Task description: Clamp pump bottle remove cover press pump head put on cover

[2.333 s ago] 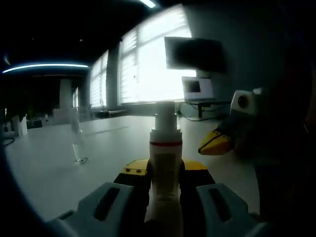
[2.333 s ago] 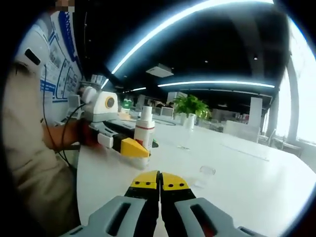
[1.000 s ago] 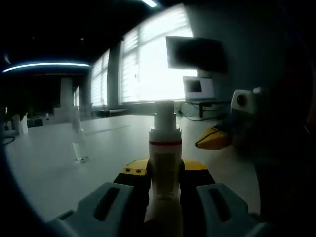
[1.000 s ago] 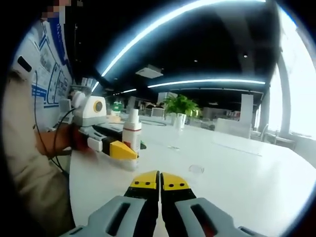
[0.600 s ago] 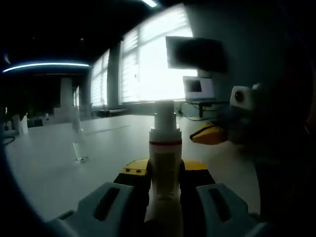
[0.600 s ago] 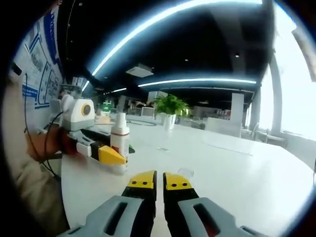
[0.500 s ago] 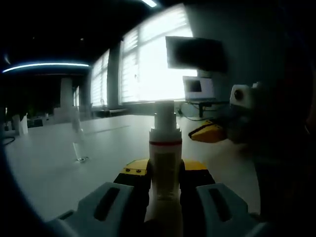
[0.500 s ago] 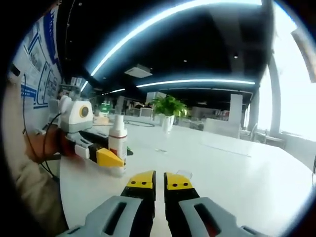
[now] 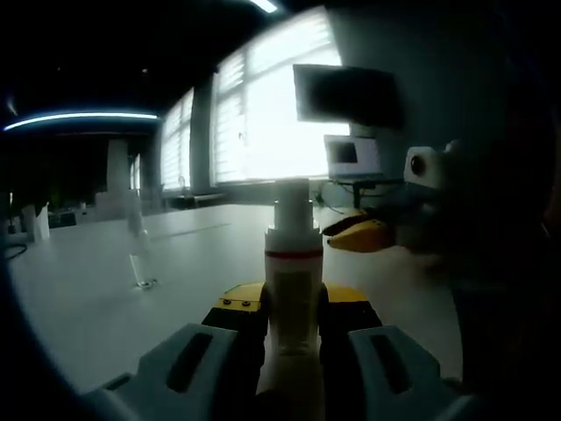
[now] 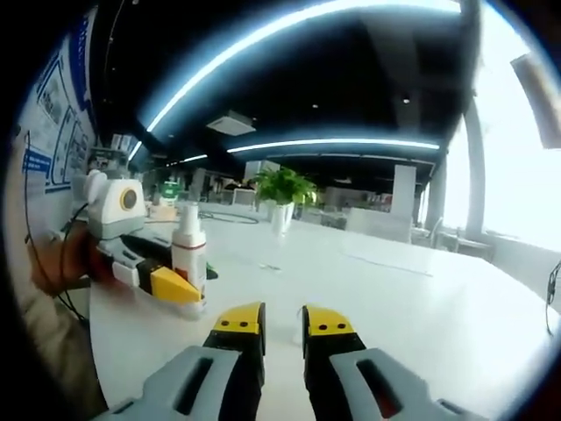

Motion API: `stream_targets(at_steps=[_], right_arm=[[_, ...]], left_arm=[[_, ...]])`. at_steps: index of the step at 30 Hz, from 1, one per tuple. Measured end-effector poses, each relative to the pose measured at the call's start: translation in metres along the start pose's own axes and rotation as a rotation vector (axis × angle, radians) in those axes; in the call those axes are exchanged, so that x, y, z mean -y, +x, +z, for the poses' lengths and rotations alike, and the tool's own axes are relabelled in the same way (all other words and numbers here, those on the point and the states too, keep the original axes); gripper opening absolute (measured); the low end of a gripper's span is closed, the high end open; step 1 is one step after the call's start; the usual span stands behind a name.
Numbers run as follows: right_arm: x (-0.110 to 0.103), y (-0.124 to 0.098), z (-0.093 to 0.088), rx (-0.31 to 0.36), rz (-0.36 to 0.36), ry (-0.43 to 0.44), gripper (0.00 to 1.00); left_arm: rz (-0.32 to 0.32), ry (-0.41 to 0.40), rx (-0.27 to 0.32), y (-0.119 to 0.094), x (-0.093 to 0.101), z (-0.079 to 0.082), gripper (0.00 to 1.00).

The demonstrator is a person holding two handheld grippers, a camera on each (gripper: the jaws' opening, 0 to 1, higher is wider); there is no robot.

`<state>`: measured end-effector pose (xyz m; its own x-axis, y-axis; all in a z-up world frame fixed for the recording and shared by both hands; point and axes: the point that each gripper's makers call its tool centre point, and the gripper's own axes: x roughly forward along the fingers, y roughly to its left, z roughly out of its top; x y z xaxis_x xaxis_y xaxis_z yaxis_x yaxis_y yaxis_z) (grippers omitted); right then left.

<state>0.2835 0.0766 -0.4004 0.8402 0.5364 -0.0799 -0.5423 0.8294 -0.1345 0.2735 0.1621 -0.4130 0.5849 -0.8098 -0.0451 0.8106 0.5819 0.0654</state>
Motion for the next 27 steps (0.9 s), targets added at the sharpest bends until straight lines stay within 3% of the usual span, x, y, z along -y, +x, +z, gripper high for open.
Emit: stream_targets(at_steps=[9, 27], right_arm=[[0.008, 0.009, 0.002, 0.006, -0.050, 0.065, 0.19], [0.023, 0.037, -0.018, -0.112, -0.142, 0.061, 0.24]], left_arm=[[-0.001, 0.001, 0.000, 0.000, 0.000, 0.000, 0.14], [-0.002, 0.004, 0.001, 0.000, 0.000, 0.000, 0.14]])
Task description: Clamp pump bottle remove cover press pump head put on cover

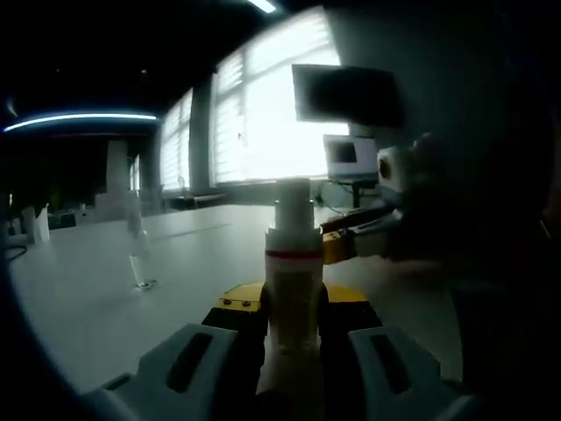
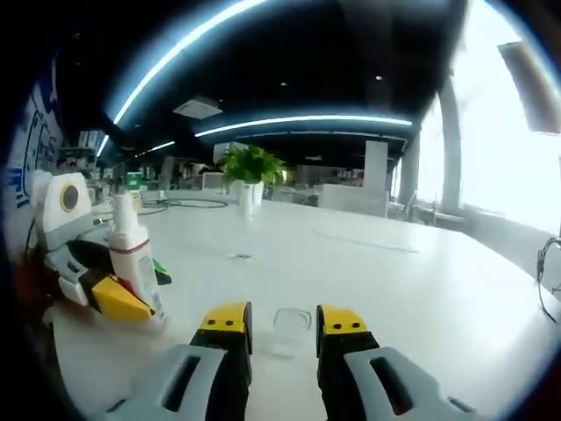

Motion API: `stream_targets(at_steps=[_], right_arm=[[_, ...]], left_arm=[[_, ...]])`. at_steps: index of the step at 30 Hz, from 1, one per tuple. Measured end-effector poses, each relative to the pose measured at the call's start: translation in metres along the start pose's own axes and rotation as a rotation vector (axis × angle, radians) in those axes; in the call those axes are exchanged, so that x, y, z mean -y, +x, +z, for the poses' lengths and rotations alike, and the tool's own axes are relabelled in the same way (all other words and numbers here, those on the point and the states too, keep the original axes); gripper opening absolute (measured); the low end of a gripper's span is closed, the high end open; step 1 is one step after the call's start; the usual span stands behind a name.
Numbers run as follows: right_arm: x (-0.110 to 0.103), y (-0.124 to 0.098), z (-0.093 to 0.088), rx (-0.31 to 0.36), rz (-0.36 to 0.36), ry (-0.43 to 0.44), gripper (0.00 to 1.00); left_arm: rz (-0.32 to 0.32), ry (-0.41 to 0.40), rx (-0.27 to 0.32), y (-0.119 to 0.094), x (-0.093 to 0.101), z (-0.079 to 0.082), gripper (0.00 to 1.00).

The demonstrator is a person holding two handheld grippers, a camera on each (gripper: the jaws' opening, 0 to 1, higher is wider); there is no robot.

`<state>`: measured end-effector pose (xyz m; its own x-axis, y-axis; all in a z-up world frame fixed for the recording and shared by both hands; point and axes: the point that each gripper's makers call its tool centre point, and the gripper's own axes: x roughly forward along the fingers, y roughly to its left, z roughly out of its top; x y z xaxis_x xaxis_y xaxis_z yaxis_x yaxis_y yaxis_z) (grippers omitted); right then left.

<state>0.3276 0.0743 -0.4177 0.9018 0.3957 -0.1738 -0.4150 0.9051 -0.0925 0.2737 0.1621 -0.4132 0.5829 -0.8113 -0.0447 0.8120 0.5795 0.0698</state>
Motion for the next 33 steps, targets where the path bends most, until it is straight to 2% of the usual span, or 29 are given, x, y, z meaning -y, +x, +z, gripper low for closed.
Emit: stream_targets(at_steps=[18, 23, 33], right_arm=[[0.004, 0.019, -0.022, -0.092, -0.072, 0.017, 0.22], [0.006, 0.021, -0.022, -0.097, -0.076, 0.018, 0.16], [0.003, 0.019, -0.022, -0.082, -0.068, -0.003, 0.16]], left_arm=[[0.001, 0.001, -0.001, 0.000, 0.000, 0.000, 0.14], [0.000, 0.001, -0.001, 0.000, 0.001, 0.000, 0.14], [0.001, 0.006, -0.001, 0.000, 0.001, 0.000, 0.14]])
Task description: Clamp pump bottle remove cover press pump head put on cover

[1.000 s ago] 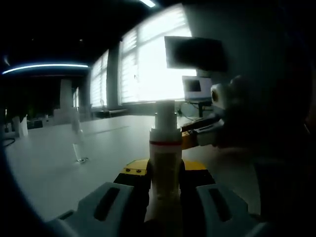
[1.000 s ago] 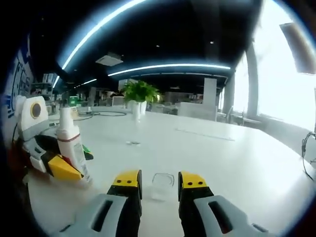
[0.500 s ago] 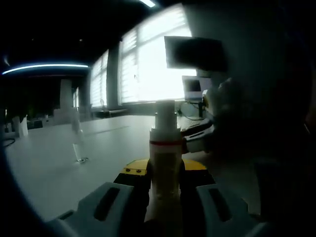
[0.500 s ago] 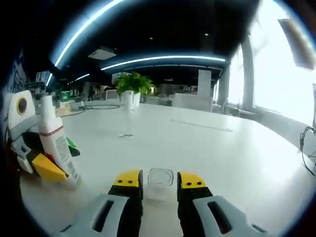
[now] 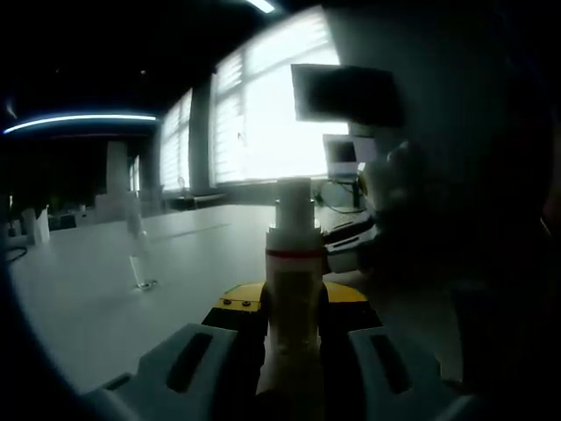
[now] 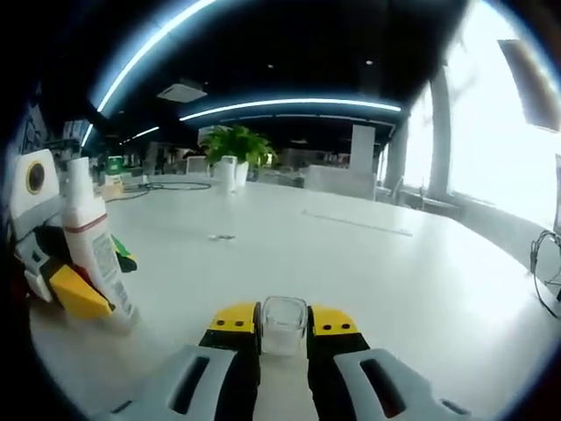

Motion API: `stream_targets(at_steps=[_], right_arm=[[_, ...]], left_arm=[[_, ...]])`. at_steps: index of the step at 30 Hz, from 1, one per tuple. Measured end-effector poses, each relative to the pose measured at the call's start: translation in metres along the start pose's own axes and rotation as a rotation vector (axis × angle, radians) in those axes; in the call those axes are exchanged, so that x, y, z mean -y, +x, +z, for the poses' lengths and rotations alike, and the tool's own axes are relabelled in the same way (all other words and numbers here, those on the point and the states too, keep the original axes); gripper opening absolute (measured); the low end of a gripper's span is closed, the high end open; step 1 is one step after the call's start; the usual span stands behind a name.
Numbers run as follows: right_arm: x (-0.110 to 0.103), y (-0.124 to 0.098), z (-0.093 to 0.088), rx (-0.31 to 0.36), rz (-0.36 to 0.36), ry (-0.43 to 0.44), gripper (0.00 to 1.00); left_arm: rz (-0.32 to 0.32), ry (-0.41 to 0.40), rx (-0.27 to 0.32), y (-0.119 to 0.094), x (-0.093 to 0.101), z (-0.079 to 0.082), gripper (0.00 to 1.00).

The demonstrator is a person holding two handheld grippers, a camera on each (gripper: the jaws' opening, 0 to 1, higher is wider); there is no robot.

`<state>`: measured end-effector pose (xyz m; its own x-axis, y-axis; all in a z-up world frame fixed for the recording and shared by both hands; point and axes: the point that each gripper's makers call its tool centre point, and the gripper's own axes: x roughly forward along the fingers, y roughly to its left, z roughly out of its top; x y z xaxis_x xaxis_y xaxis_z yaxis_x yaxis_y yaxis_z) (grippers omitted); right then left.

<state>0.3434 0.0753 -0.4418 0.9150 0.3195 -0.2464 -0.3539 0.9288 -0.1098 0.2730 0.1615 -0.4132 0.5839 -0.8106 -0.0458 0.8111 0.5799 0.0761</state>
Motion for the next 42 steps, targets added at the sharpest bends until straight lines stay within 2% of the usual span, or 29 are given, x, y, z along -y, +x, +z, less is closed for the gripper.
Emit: stream_targets(at_steps=[12, 24, 34, 42], right_arm=[[0.000, 0.001, 0.003, 0.014, 0.011, -0.040, 0.15], [0.000, -0.003, 0.008, 0.037, 0.022, -0.005, 0.15], [-0.004, -0.020, 0.035, 0.088, 0.040, -0.020, 0.15], [-0.015, -0.036, 0.067, 0.146, 0.054, -0.029, 0.15]], left_arm=[[0.003, 0.003, 0.000, 0.000, 0.000, 0.000, 0.14], [0.001, 0.001, 0.000, 0.000, 0.000, 0.000, 0.13], [0.001, 0.001, 0.000, 0.000, 0.000, 0.000, 0.13], [0.001, 0.001, 0.000, 0.000, 0.000, 0.000, 0.13]])
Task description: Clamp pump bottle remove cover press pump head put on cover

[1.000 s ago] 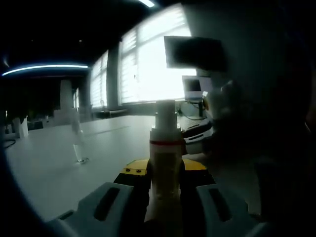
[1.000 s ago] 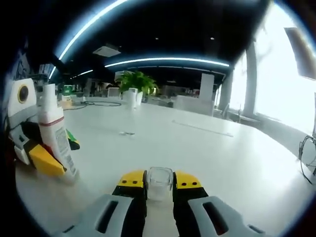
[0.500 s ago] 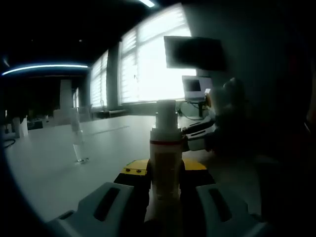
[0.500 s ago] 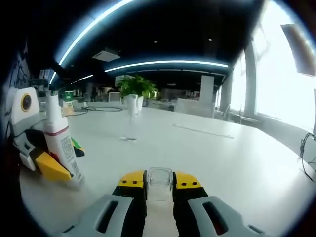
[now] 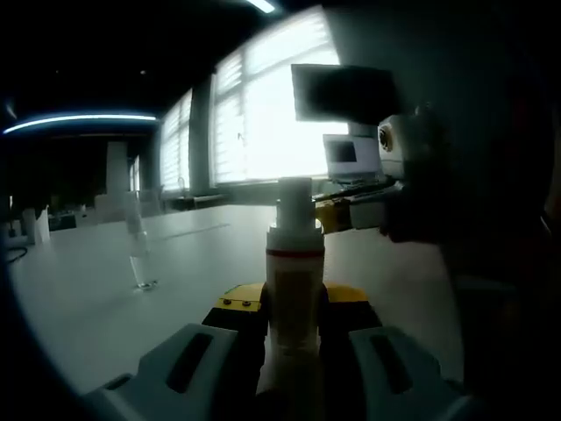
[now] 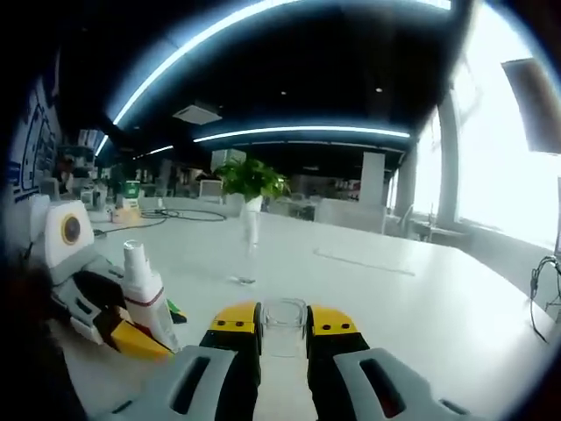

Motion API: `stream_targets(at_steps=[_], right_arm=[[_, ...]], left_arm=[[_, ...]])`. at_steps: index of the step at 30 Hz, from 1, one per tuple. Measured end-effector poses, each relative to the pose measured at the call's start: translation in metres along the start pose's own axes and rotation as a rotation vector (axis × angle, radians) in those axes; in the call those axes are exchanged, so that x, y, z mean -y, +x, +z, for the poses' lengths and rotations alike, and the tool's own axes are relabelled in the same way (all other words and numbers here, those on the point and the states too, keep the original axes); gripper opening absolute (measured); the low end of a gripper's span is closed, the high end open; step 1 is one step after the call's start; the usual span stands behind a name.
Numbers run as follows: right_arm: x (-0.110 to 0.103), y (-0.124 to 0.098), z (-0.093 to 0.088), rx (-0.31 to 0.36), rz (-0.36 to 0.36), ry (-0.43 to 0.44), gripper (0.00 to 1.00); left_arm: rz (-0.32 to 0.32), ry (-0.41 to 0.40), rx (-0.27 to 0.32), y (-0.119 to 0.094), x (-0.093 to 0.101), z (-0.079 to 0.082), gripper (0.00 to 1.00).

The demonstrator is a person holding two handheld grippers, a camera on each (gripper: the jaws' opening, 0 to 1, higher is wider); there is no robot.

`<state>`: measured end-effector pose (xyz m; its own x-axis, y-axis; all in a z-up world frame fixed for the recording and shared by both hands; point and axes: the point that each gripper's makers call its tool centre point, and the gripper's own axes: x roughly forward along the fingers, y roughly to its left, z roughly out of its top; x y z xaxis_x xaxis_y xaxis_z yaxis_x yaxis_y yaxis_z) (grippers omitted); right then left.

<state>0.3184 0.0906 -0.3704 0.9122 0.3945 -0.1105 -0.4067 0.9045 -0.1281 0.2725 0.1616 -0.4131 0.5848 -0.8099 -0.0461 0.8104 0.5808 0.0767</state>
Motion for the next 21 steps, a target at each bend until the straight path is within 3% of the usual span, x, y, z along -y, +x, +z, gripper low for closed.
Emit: stream_targets(at_steps=[12, 21], right_arm=[[-0.022, -0.016, 0.039, 0.072, 0.022, -0.018, 0.15], [-0.031, -0.022, 0.058, 0.122, 0.035, -0.039, 0.15]], left_arm=[[0.000, 0.002, 0.000, 0.000, 0.000, 0.000, 0.13], [-0.001, 0.004, 0.000, 0.000, 0.000, 0.000, 0.13]])
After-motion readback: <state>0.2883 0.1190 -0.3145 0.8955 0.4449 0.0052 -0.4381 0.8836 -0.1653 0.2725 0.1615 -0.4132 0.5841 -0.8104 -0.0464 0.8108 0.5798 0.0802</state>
